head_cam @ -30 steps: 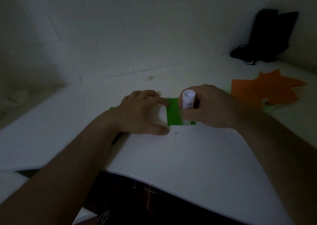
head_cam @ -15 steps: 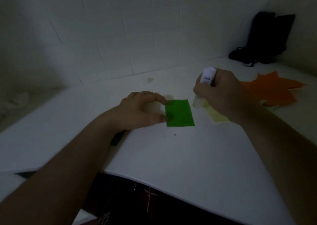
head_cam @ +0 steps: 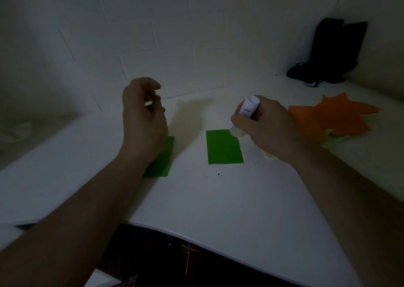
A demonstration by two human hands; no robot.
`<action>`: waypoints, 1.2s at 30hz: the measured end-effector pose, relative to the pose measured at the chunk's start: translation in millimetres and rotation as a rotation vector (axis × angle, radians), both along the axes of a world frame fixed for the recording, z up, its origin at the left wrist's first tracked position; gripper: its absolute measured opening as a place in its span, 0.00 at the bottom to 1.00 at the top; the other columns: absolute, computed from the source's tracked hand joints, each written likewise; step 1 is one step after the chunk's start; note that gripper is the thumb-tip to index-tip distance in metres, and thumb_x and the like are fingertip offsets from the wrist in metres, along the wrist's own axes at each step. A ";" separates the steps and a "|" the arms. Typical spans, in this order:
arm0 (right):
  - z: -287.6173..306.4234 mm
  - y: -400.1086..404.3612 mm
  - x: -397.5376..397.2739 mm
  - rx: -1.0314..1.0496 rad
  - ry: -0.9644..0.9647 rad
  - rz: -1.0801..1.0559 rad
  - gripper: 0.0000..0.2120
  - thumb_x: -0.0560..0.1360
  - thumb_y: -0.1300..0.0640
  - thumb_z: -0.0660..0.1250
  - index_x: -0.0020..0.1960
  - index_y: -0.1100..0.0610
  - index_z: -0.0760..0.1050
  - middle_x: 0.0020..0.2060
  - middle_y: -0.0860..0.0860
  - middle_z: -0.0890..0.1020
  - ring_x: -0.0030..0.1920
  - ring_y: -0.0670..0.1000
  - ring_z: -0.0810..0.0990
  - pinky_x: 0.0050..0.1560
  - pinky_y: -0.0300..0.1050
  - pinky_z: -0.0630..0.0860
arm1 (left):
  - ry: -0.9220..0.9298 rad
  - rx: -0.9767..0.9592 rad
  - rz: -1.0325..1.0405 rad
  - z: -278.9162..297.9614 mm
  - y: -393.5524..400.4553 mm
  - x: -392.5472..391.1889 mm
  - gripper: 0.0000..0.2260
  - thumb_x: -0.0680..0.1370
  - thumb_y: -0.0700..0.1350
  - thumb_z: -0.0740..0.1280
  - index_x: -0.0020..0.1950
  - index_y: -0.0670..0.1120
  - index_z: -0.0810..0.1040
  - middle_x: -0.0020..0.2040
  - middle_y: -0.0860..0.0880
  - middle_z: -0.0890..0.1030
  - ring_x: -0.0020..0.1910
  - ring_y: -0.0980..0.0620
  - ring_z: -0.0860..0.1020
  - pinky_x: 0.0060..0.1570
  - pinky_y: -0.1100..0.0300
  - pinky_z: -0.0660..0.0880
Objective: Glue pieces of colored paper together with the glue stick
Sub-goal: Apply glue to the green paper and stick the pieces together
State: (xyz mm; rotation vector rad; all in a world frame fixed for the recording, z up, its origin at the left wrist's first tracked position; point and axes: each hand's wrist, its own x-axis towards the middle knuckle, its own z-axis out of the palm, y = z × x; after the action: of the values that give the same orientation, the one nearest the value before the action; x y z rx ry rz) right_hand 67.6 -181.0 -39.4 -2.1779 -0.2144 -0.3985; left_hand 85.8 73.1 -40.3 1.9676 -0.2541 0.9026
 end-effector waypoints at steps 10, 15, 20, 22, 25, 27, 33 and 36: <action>0.3 2.4 2.3 -0.011 0.003 -0.008 0.08 0.79 0.47 0.70 0.47 0.51 0.77 0.39 0.46 0.82 0.39 0.42 0.80 0.41 0.41 0.73 | 0.066 0.833 -0.574 8.9 -23.9 -27.6 0.08 0.77 0.46 0.69 0.53 0.51 0.87 0.48 0.52 0.84 0.47 0.52 0.78 0.50 0.60 0.73; -1.3 -1.5 5.7 0.030 -0.006 -0.020 0.15 0.80 0.43 0.67 0.51 0.55 0.80 0.47 0.52 0.85 0.46 0.49 0.82 0.52 0.52 0.78 | 0.002 0.856 -0.645 2.1 -13.6 -41.9 0.07 0.78 0.48 0.72 0.53 0.50 0.88 0.50 0.52 0.85 0.48 0.53 0.81 0.52 0.65 0.73; -4.3 -6.2 13.5 -0.034 -0.024 0.038 0.20 0.81 0.43 0.67 0.61 0.59 0.78 0.39 0.38 0.77 0.38 0.28 0.75 0.38 0.24 0.68 | -0.058 0.789 -0.611 -10.4 11.0 -38.8 0.09 0.77 0.47 0.72 0.55 0.49 0.88 0.53 0.52 0.85 0.50 0.53 0.81 0.53 0.55 0.75; -4.5 -8.2 15.0 -0.074 -0.024 0.052 0.17 0.80 0.43 0.67 0.59 0.56 0.79 0.40 0.37 0.77 0.38 0.27 0.75 0.37 0.24 0.66 | -0.057 0.789 -0.626 -14.6 10.8 -40.4 0.08 0.77 0.47 0.72 0.54 0.50 0.88 0.53 0.53 0.85 0.50 0.52 0.82 0.51 0.51 0.75; -5.0 -8.8 17.6 -0.117 -0.048 0.054 0.13 0.80 0.41 0.67 0.54 0.51 0.78 0.47 0.46 0.84 0.39 0.35 0.76 0.40 0.33 0.68 | -0.059 0.807 -0.619 -15.9 8.5 -41.2 0.08 0.77 0.48 0.72 0.55 0.51 0.88 0.53 0.55 0.85 0.50 0.52 0.82 0.50 0.49 0.74; -6.5 -7.6 19.9 -0.140 -0.029 0.085 0.19 0.80 0.41 0.67 0.61 0.53 0.79 0.55 0.50 0.84 0.40 0.33 0.74 0.41 0.25 0.65 | -0.063 0.817 -0.595 -16.2 6.8 -42.1 0.09 0.77 0.48 0.73 0.56 0.51 0.87 0.55 0.55 0.85 0.49 0.52 0.81 0.49 0.50 0.74; -19.0 -9.7 24.0 -0.167 0.071 0.189 0.25 0.79 0.42 0.68 0.68 0.58 0.76 0.44 0.33 0.74 0.42 0.25 0.74 0.42 0.18 0.64 | -0.039 0.882 -0.552 -19.3 3.0 -41.8 0.11 0.80 0.55 0.69 0.58 0.53 0.87 0.57 0.57 0.84 0.51 0.53 0.81 0.50 0.52 0.74; -19.5 -7.4 24.7 -0.171 0.054 0.181 0.24 0.79 0.43 0.69 0.68 0.56 0.75 0.50 0.36 0.77 0.43 0.26 0.74 0.41 0.18 0.66 | -0.012 0.872 -0.551 -20.5 4.3 -41.4 0.12 0.79 0.56 0.69 0.58 0.55 0.87 0.57 0.58 0.84 0.52 0.55 0.80 0.51 0.54 0.73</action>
State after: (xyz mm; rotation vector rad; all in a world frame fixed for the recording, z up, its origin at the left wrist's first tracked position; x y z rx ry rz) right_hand 92.3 -188.4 -58.9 -2.3099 -0.4258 -0.2257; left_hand 44.4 77.5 -60.7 2.4500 -1.3005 0.4534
